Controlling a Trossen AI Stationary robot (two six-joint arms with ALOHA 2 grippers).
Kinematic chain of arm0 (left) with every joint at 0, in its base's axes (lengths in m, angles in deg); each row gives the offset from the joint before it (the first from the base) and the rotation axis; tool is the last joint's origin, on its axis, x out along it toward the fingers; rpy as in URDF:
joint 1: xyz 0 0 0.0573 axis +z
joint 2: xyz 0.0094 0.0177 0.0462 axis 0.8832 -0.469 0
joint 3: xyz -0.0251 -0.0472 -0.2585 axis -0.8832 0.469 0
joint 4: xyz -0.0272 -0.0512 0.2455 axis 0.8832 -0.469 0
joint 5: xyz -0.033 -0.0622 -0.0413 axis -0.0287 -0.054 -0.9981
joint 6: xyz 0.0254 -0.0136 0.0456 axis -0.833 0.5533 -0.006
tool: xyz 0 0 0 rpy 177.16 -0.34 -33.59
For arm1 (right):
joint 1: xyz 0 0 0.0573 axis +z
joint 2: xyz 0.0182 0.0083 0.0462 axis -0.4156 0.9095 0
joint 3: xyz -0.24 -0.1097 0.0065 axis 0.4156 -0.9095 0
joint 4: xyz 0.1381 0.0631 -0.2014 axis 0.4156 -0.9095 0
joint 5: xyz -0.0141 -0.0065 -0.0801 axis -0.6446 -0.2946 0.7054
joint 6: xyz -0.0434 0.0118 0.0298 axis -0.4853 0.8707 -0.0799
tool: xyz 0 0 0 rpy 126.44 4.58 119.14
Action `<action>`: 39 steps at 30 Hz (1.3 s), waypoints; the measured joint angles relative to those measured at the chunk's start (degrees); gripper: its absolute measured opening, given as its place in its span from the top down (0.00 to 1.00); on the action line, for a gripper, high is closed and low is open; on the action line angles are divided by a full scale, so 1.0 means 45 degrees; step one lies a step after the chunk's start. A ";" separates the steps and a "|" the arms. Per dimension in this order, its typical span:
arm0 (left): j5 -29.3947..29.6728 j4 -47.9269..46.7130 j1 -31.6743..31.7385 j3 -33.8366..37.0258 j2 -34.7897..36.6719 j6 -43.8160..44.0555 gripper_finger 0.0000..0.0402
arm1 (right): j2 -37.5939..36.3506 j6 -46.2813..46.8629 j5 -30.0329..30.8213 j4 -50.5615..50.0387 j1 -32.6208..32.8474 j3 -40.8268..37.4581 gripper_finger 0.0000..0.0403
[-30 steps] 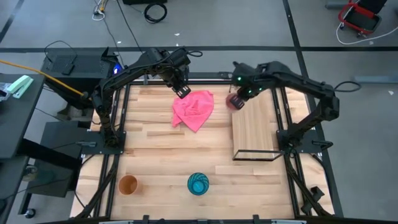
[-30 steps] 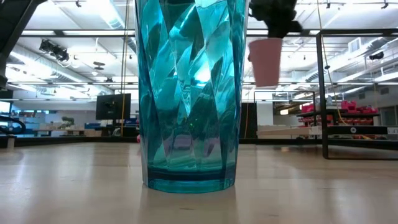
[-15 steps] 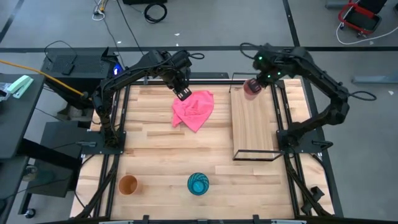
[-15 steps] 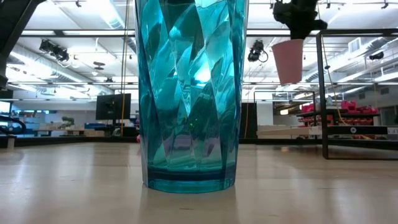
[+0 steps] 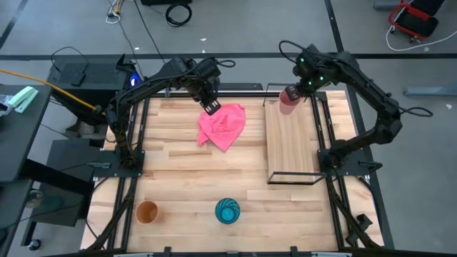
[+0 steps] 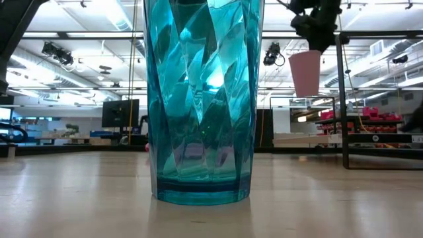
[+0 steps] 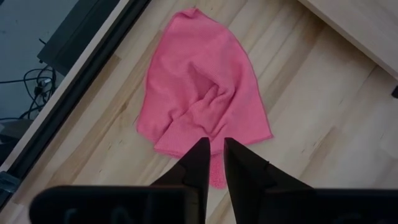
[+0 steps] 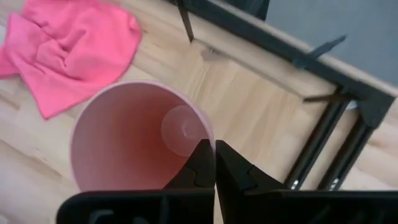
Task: Stack small to large cups/mugs on shelf
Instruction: Put the pink plastic cup on the shelf
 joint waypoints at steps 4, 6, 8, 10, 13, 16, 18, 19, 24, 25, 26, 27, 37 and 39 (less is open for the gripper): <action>0.0005 0.0000 -0.0053 0.0000 0.0000 0.0008 0.88 | -0.0752 0.0161 -0.0070 0.0008 0.0032 -0.1546 0.99; 0.0005 -0.0003 -0.0053 0.0000 0.0000 0.0004 0.89 | -0.1407 0.0518 -0.0116 0.0032 0.0234 -0.2340 0.99; 0.0005 0.0006 -0.0053 0.0000 0.0000 0.0003 0.89 | -0.2246 0.0842 -0.0153 0.0108 0.0582 -0.3074 0.99; 0.0005 0.0127 -0.0053 0.0000 0.0000 0.0002 0.88 | -0.3069 0.1385 -0.0222 0.0260 0.1054 -0.3761 0.99; 0.0005 0.0419 -0.0058 0.0000 0.0000 -0.0002 0.88 | -0.4307 0.2507 -0.0203 0.0501 0.2143 -0.4658 0.99; 0.0005 0.0544 -0.0058 0.0000 0.0000 -0.0009 0.89 | -0.5227 0.3714 -0.0249 0.0514 0.3386 -0.5496 0.99; 0.0005 0.0567 -0.0058 0.0000 0.0000 -0.0006 0.89 | -0.5673 0.4555 -0.0201 0.0536 0.4338 -0.5982 0.99; 0.0005 0.0565 -0.0058 0.0000 0.0000 -0.0006 0.90 | -0.5842 0.4919 -0.0176 0.0563 0.4826 -0.6208 0.99; 0.0005 0.0564 -0.0053 0.0000 0.0000 0.0028 0.90 | -0.5868 0.6629 0.0448 0.0616 0.7210 -0.6707 0.99; 0.0005 0.0563 -0.0053 0.0000 0.0000 0.0028 0.90 | -0.5786 0.6941 0.0595 0.0622 0.7676 -0.6717 0.99; 0.0005 0.0563 -0.0053 0.0000 0.0000 0.0032 0.90 | -0.5674 0.7291 0.0685 0.0645 0.8136 -0.6718 0.99; 0.0005 0.0563 -0.0053 0.0000 0.0000 0.0032 0.90 | -0.5547 0.7615 0.0745 0.0659 0.8612 -0.6718 0.99; 0.0002 0.0559 -0.0053 0.0000 0.0000 0.0133 0.91 | -0.4908 0.9380 0.1512 0.1295 1.1696 -0.7361 0.99; 0.0005 0.0559 -0.0053 0.0000 0.0000 0.0134 0.91 | -0.5020 0.9684 0.1507 0.1785 1.1880 -0.7784 0.99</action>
